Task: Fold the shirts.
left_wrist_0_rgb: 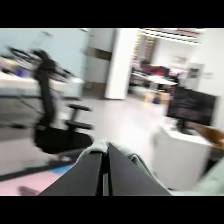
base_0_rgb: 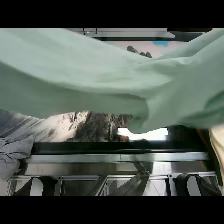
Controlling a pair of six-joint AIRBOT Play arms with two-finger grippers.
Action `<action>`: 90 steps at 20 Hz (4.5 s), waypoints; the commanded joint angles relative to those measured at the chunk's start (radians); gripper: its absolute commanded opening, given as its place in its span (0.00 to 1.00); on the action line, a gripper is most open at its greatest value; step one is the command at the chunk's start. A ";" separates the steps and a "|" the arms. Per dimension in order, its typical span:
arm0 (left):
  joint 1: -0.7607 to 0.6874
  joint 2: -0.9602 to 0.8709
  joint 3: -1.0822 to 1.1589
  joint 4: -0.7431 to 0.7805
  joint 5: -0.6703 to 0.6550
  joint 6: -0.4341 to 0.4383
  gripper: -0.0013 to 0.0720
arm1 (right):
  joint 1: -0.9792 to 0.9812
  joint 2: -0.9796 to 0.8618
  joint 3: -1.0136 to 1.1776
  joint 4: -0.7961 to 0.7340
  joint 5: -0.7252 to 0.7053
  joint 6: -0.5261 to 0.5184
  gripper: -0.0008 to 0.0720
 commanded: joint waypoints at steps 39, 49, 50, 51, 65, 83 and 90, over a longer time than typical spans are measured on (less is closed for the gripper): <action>-0.401 -1.008 -0.502 1.003 -0.143 -0.370 0.77 | -0.007 -0.426 -0.712 -0.180 0.078 -0.204 0.06; -0.685 -1.008 -0.502 1.006 -0.175 -0.283 0.04 | -0.025 -0.512 -0.712 -0.106 0.054 -0.038 0.04; -0.690 -1.008 -0.502 1.006 -0.174 -0.277 0.04 | -0.044 -0.512 -0.712 -0.237 0.046 0.023 0.04; -0.690 -1.008 -0.502 1.006 -0.174 -0.275 0.04 | -0.070 -0.510 -0.712 -0.392 0.047 0.099 0.04; -0.569 -1.008 -0.502 0.993 -0.142 -0.244 0.04 | -0.211 -0.724 -0.887 -0.787 -0.065 0.100 0.60; -0.506 -0.869 -0.407 0.719 -0.343 -0.140 0.04 | -0.109 -0.777 -0.645 -0.137 0.319 -0.198 0.04; -0.236 -0.341 0.018 -0.138 -0.562 0.056 0.04 | -0.160 -0.181 -0.217 0.372 0.064 -0.280 0.04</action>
